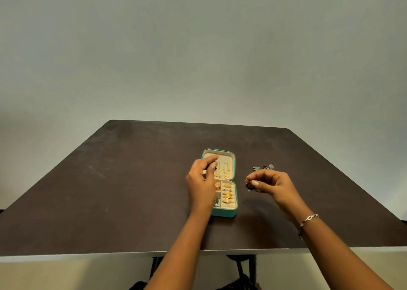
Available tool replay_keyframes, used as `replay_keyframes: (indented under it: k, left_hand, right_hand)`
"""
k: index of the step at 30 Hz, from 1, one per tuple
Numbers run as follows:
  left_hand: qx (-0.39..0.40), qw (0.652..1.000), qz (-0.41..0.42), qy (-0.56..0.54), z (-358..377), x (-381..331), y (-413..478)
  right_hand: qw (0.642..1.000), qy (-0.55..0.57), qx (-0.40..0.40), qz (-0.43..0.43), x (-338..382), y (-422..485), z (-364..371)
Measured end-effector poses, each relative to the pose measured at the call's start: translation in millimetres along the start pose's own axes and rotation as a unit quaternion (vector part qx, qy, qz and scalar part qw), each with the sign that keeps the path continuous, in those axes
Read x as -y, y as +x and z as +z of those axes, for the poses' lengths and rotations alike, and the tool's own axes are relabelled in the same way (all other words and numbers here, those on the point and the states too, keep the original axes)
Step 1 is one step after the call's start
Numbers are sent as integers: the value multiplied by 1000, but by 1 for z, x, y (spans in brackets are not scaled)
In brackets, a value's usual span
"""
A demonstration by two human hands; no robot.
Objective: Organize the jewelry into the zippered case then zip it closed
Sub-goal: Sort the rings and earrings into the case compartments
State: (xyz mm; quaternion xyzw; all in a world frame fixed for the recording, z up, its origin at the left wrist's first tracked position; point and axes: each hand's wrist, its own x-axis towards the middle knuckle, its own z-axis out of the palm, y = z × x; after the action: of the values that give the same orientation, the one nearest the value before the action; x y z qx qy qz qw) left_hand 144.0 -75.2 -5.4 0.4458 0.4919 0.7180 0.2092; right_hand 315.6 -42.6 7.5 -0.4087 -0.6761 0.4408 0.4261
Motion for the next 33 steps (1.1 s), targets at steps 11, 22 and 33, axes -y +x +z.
replay_keyframes:
  k: [11,22,33]
  left_hand:
    - [-30,991,-53,120,-48,44,5]
    - [53,973,-74,212,-47,45,6]
    - [63,967,-77,234,-47,47,7]
  right_hand:
    - [988,-130,64,-54,10,40,78]
    - [950,-265,144,-83,-1,47,89]
    - [927,-334,163,-59,4,61,96]
